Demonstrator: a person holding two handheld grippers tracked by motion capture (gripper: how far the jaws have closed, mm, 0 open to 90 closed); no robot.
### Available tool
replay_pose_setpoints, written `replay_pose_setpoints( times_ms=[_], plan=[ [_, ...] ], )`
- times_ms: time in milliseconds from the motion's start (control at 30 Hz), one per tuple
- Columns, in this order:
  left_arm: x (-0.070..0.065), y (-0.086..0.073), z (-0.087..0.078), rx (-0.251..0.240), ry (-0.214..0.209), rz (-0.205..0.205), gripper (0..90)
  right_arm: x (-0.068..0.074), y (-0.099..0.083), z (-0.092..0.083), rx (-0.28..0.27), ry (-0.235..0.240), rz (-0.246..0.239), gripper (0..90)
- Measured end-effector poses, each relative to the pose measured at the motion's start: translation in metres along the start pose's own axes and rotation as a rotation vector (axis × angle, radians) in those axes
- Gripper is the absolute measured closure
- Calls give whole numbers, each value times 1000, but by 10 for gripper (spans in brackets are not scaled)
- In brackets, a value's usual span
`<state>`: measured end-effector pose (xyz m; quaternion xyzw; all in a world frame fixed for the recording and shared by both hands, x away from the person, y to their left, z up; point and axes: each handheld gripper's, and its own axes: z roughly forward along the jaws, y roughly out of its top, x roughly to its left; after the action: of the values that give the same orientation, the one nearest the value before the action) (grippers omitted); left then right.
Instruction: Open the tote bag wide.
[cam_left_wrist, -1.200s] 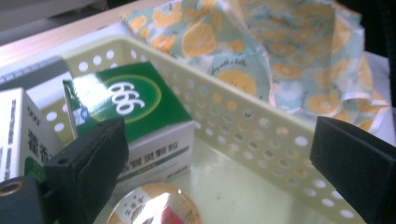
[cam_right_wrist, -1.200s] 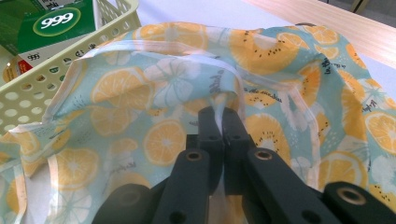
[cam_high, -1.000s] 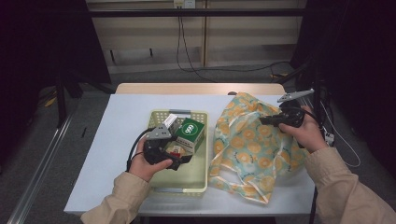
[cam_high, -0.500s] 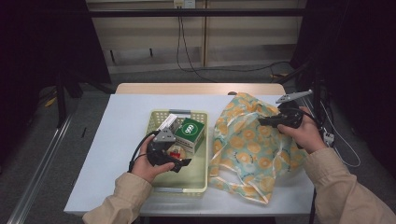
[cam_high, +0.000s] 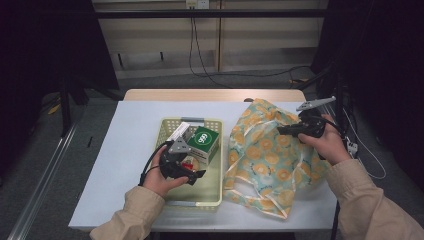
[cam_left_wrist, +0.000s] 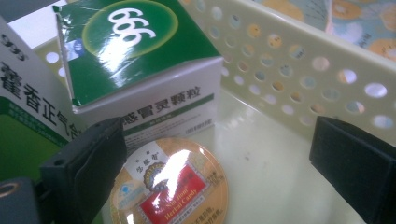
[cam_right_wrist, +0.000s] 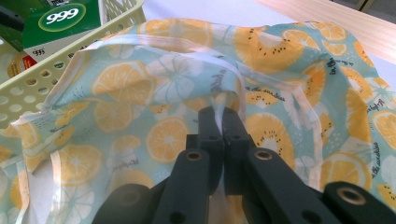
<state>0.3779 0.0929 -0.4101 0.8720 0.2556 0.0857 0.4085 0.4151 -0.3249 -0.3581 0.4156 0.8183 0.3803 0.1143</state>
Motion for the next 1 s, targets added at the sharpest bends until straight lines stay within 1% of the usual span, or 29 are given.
replay_pose_setpoints(
  times_ms=[67,133,200,300,333,400,433,500,533,567,667,767,833,933,967,1000],
  plan=[
    [-2,2,1,-9,-24,-9,40,0,0,0,0,1,-2,895],
    [-4,3,1,-4,-23,-4,50,-1,-1,0,-3,5,2,895],
    [-5,3,3,-4,-24,-12,45,-1,-2,0,-4,3,6,895],
    [-7,2,6,35,-32,-29,52,-1,-3,0,-5,4,6,895],
    [-6,1,7,46,-22,-28,51,-1,-3,0,-3,4,7,895],
    [-3,-2,9,64,15,-37,66,-1,-3,0,-6,3,5,895],
    [-1,-3,10,68,13,-46,56,-1,-3,0,-5,6,6,895],
    [2,-6,10,74,29,-48,61,-1,-3,0,-6,5,7,895],
    [3,-7,11,77,22,-48,83,-1,-3,0,-6,7,6,895],
    [3,-7,11,78,17,-50,82,0,-3,0,-6,8,7,895],
    [4,-8,13,91,19,-39,82,-1,-3,1,-7,11,6,895],
    [6,-8,15,113,35,-18,106,-2,-3,2,-5,14,7,895],
    [6,-8,16,105,19,-34,102,-2,-3,2,-6,13,5,895],
    [5,-7,13,88,20,-41,96,-2,-4,1,-10,13,8,895],
    [4,-6,11,82,11,-60,99,-3,-4,1,-11,14,9,895],
    [2,-5,8,69,12,-77,142,-3,-4,1,-11,15,13,895]
  ],
)
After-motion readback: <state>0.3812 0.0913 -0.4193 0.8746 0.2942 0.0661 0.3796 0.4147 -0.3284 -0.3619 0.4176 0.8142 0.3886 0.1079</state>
